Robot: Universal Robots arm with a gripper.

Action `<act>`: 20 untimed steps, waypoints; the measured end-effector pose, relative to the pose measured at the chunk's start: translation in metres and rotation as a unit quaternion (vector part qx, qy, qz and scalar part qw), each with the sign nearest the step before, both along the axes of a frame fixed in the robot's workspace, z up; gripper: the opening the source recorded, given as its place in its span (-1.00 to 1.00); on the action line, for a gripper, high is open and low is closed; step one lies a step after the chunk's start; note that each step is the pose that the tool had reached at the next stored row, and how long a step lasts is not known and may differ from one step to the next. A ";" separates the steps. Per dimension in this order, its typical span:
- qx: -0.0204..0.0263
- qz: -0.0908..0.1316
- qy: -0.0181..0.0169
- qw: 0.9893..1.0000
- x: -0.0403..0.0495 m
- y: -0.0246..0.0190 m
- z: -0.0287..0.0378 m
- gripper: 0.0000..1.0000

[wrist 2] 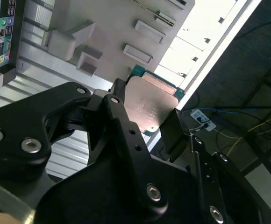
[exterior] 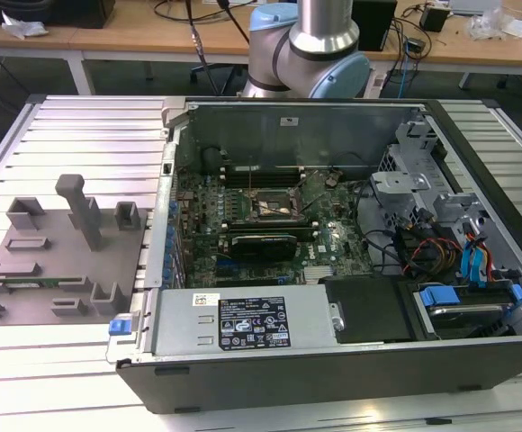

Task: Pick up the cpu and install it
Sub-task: 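Pick up the cpu and move it towards the insertion slot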

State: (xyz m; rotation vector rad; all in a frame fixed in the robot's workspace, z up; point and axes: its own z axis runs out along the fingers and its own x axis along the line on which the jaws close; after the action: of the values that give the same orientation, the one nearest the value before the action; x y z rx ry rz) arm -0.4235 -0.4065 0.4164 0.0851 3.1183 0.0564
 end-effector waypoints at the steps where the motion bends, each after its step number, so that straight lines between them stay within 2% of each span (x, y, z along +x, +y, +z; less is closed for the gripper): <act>1: 0.000 0.000 0.000 1.000 0.0015 0.0000 0.0000 0.08; 5: 0.000 0.000 0.000 1.000 0.0078 0.0000 0.0000 0.08; 7: 0.000 0.000 0.000 1.000 0.0081 0.0000 0.0002 0.08; 9: 0.000 0.000 0.000 1.000 0.0083 0.0000 0.0060 0.08; 10: 0.000 0.000 0.000 1.000 0.0082 0.0000 0.0067 0.08; 14: 0.000 0.000 0.000 1.000 0.0084 0.0000 0.0069 0.08; 20: 0.000 0.000 0.000 1.000 0.0182 0.0000 0.0068 0.08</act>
State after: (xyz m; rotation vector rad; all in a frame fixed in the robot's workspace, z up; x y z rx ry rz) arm -0.4054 -0.4065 0.4232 0.0851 3.1181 0.0566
